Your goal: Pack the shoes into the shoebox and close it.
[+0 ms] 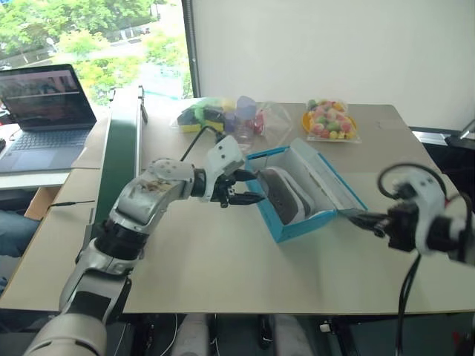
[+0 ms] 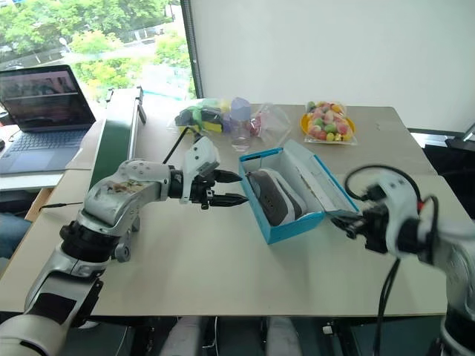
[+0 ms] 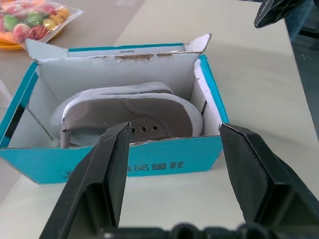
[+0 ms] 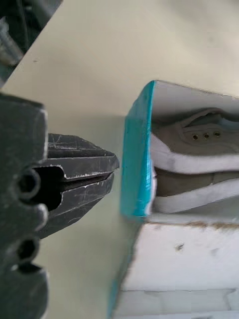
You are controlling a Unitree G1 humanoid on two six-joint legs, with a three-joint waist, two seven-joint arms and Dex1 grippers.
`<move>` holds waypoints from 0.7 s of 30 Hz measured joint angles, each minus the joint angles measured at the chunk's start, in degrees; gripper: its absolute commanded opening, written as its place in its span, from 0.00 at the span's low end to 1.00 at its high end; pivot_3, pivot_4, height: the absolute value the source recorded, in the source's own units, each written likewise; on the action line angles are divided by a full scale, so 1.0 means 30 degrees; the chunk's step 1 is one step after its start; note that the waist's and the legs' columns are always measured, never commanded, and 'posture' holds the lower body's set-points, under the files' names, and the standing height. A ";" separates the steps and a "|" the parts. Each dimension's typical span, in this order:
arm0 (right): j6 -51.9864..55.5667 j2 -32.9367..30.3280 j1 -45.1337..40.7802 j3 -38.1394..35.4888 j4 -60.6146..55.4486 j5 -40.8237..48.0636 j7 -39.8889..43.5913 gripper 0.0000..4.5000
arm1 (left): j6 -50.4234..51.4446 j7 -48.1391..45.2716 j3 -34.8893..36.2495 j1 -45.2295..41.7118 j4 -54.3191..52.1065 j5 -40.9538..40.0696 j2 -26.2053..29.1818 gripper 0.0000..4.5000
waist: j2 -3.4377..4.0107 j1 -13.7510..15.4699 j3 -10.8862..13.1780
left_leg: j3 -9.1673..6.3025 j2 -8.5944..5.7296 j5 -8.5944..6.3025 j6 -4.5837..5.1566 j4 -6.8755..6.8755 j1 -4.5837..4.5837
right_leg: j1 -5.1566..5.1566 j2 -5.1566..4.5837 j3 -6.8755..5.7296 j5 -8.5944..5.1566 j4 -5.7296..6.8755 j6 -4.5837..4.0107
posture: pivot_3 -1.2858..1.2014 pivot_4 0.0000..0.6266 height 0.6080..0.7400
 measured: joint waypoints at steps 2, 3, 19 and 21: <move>-0.0699 0.1413 0.1598 0.0064 0.0067 -0.0331 -0.1016 0.02 | -0.0135 -0.0506 -0.0144 -0.0481 0.0065 0.0021 0.0018 0.67 | 0.0044 -0.0052 0.0004 | -0.0001 -0.0004 -0.0001 0.0001 -0.0001 -0.0010 | -0.0004 -0.0021 0.0000 0.0001 -0.0006 0.0002 | 0.52 0.24 0.99; -0.1563 0.2487 0.2120 0.0002 0.0249 -0.0518 -0.1651 0.02 | -0.0182 -0.0735 -0.0143 -0.0672 0.0106 0.0065 0.0093 0.67 | 0.0062 -0.0148 0.0001 | 0.0005 0.0002 -0.0001 0.0001 -0.0001 -0.0005 | -0.0002 -0.0020 0.0003 0.0002 -0.0014 0.0003 | 0.52 0.24 0.99; -1.8159 0.6268 0.1059 0.2824 1.3588 -0.2662 -0.4552 0.02 | 0.0115 -0.0844 0.0023 -0.1078 -0.0309 0.0836 0.1016 0.67 | 0.0273 -0.0730 -0.0009 | -0.0046 0.0046 -0.0006 0.0007 -0.0039 -0.0013 | 0.0108 0.0001 -0.0151 0.0028 -0.0227 0.0039 | 0.52 0.24 0.99; -1.9251 0.6266 0.0471 0.2985 1.4790 -0.2662 -0.4597 0.02 | 0.0444 -0.0702 0.0236 -0.1068 -0.0558 0.0829 0.1211 0.67 | 0.0275 -0.0737 -0.0008 | -0.0046 0.0032 -0.0006 0.0007 -0.0041 -0.0007 | 0.0106 0.0006 -0.0127 0.0028 -0.0215 0.0038 | 0.52 0.24 0.99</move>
